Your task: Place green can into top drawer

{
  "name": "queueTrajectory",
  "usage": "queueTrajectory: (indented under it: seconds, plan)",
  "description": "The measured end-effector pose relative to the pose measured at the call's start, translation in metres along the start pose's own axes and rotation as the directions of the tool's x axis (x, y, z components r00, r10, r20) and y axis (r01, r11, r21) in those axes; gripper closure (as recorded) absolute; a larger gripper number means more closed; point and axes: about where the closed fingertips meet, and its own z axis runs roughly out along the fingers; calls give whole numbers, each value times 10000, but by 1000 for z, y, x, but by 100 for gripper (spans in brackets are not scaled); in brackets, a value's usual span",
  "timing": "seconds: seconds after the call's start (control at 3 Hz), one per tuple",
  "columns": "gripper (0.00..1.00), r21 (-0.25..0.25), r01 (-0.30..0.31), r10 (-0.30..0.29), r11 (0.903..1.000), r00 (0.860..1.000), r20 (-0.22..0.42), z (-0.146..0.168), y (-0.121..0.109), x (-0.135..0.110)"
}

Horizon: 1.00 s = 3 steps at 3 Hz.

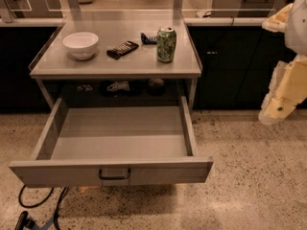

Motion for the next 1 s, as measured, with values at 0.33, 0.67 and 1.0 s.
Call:
queueTrajectory:
  seconds: [0.33, 0.67, 1.0]
  plan:
    - [0, 178, 71, -75, 9998, 9998, 178, -6, -2, -3]
    - [0, 194, -25, 1, 9998, 9924, 1233, 6, -30, 1]
    - [0, 178, -525, 453, 9985, 9573, 2855, 55, -85, 0]
